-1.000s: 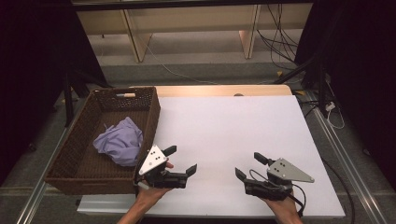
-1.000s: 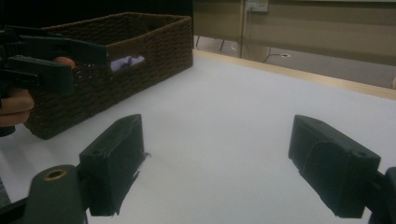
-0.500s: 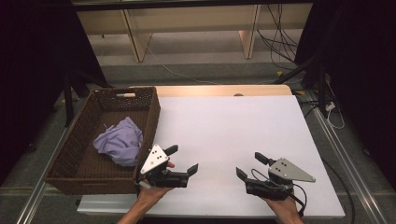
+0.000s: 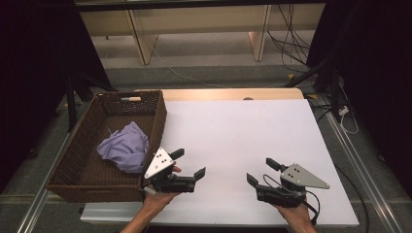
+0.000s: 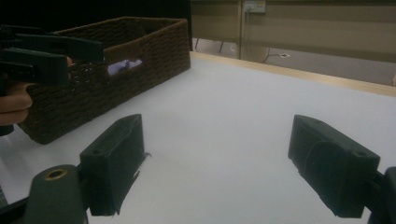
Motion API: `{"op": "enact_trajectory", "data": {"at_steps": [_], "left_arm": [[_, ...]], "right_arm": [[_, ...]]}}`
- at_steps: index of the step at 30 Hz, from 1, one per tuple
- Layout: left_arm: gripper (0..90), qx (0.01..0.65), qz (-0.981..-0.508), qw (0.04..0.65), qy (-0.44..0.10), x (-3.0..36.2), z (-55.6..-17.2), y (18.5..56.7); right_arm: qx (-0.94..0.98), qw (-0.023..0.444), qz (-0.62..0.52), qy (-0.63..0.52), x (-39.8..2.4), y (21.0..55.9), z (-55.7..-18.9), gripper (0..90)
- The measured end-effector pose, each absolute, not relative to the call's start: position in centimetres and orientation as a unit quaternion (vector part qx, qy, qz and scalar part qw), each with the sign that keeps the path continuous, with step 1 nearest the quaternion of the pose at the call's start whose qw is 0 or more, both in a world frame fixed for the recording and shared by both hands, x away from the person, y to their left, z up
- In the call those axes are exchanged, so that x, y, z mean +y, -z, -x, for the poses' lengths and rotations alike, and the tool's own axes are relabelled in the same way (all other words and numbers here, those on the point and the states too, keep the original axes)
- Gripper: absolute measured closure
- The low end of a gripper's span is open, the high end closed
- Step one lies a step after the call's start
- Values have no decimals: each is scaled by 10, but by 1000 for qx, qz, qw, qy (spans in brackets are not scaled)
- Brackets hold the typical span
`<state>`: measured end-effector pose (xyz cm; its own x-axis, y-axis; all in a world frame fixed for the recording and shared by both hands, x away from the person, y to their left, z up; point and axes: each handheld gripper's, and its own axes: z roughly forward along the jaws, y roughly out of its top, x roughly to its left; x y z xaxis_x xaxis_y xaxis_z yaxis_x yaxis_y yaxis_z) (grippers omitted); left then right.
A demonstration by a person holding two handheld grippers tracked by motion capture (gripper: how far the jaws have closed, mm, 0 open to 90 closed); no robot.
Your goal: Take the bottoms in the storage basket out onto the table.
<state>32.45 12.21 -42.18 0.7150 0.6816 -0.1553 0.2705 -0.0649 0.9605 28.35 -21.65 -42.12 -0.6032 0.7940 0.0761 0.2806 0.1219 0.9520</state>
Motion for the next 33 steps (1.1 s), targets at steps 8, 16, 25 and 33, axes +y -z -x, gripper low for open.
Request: {"op": "enact_trajectory", "data": {"at_steps": [8, 16, 25, 33], "left_arm": [[23, 338, -714, 589, -167, 123, -326, 412], [23, 354, -717, 576, -169, 131, -331, 398], [22, 380, -728, 546, -164, 139, -344, 388], [22, 385, -737, 527, -177, 146, -352, 382]], "right_arm": [[711, 241, -378, -542, -216, 419, -282, 195], [709, 239, -380, -544, -216, 418, -281, 195], [713, 238, -381, -538, -214, 419, -281, 195], [712, 237, -381, -540, -214, 419, -282, 195]]}}
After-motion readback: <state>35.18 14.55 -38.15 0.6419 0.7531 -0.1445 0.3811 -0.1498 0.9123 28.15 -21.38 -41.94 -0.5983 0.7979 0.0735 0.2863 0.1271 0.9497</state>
